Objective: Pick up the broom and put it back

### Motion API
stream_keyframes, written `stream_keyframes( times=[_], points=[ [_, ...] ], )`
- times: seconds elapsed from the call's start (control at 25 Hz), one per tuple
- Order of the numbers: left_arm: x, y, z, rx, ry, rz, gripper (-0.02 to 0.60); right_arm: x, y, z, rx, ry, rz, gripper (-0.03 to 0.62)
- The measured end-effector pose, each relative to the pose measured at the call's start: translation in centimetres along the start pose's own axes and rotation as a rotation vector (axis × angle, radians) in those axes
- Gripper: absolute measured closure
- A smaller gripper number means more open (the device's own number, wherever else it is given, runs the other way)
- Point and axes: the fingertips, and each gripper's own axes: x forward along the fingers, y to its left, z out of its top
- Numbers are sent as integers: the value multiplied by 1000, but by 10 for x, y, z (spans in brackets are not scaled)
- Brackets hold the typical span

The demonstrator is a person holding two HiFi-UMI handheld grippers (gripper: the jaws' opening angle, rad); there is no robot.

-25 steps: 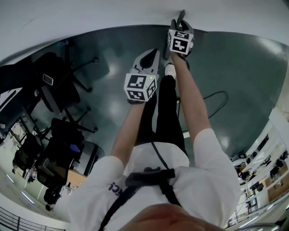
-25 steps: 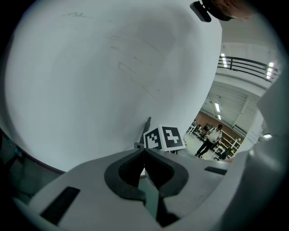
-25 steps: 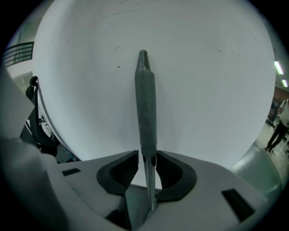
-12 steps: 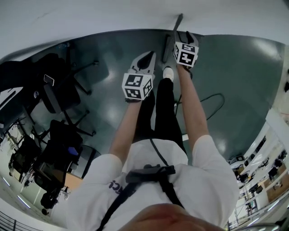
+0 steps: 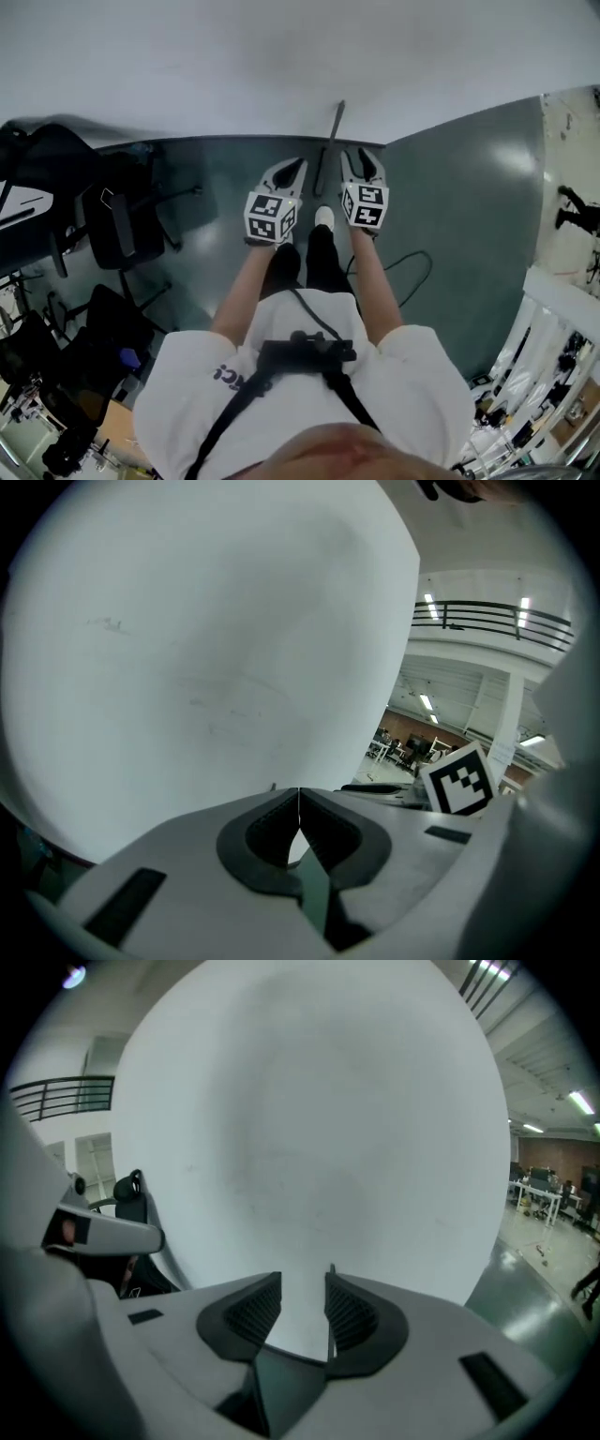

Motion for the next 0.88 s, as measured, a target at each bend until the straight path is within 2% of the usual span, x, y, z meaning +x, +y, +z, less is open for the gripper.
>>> stream_keyframes(
  times=[0.08, 0.36, 0.6, 0.88],
  points=[
    [-22, -18, 21, 18, -29, 1, 570, -35, 17, 31, -1, -62, 21, 491],
    [-59, -36, 96, 87, -175, 22, 570, -102, 65, 126, -14, -274, 126, 573],
    [-89, -54, 148, 159, -297, 35, 571, -140, 87, 174, -47, -386, 180, 586],
    [-97, -67, 170, 187, -367, 36, 569, -158, 92, 205, -81, -456, 175, 586]
  ],
)
